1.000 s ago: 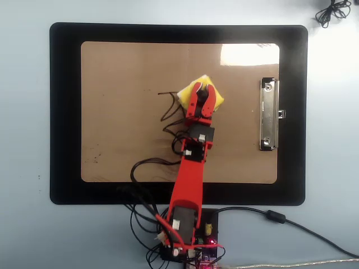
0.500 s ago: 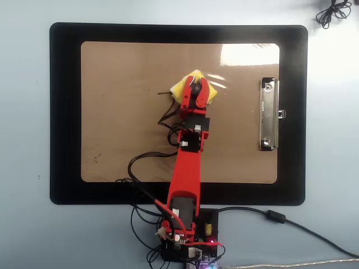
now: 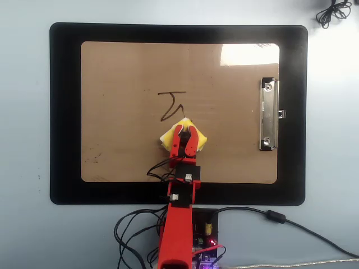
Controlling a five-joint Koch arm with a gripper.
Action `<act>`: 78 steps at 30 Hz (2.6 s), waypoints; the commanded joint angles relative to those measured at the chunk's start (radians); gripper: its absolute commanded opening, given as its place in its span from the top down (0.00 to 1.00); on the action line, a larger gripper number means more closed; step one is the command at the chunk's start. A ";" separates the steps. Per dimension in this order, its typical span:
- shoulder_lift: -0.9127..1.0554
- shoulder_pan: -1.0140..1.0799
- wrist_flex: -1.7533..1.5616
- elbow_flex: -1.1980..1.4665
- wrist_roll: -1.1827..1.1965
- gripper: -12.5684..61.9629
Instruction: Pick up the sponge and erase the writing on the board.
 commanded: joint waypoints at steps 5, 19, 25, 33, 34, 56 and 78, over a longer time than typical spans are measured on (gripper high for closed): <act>-0.431 -0.037 -0.011 -0.436 -0.008 0.94; 0.199 0.112 0.044 0.074 0.002 0.94; -0.101 0.112 0.017 -0.135 0.000 0.94; -0.012 0.120 0.025 -0.057 0.000 0.94; 0.046 0.120 0.028 -0.012 0.000 0.94; 0.020 -0.124 0.031 -0.044 -0.080 0.94; 0.109 -0.183 0.071 -0.009 -0.084 0.94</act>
